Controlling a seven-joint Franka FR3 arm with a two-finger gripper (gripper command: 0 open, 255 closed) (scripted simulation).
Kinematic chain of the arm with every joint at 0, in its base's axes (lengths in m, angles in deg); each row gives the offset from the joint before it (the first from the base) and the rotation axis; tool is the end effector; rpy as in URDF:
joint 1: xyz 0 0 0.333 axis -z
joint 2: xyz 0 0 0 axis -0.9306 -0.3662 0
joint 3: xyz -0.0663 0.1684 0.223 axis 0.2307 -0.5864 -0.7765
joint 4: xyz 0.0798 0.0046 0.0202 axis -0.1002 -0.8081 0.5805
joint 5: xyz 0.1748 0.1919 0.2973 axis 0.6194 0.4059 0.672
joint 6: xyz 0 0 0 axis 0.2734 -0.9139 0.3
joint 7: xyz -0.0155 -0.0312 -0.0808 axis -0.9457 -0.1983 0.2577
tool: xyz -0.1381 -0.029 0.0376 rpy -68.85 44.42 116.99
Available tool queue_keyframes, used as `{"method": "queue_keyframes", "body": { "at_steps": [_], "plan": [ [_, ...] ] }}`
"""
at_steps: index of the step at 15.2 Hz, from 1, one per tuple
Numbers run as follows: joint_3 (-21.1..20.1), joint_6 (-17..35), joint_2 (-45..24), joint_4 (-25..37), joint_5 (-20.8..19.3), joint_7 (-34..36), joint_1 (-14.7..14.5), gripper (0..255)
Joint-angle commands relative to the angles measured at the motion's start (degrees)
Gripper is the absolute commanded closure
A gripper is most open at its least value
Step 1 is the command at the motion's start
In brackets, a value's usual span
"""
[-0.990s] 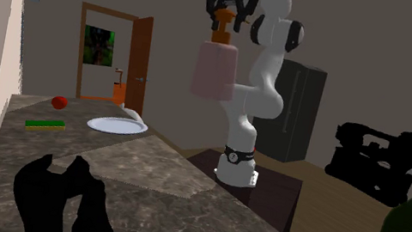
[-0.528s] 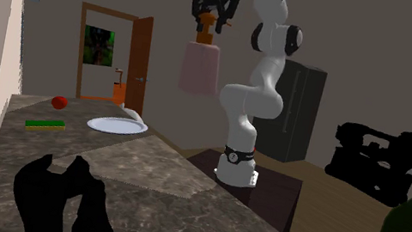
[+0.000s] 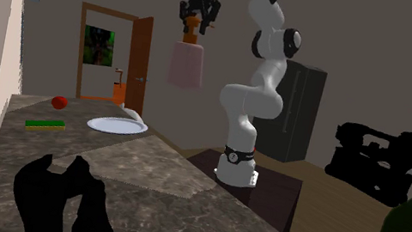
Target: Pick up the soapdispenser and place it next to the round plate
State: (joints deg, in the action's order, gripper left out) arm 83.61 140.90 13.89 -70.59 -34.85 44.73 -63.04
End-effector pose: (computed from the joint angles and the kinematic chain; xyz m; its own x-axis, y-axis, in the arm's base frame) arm 0.2386 -0.1621 0.6400 0.9819 -0.0322 0.1864 -0.0215 -0.9980 -0.0592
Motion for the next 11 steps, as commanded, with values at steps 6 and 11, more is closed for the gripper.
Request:
{"method": "queue_keyframes", "body": {
  "at_steps": [6, 11],
  "plan": [
    [8.73, -3.01, 1.02, 3.26, -6.2, -9.17, 1.07, 255],
    [15.22, -4.87, 0.14, 7.66, -10.43, -15.83, 0.81, 255]
  ]
}}
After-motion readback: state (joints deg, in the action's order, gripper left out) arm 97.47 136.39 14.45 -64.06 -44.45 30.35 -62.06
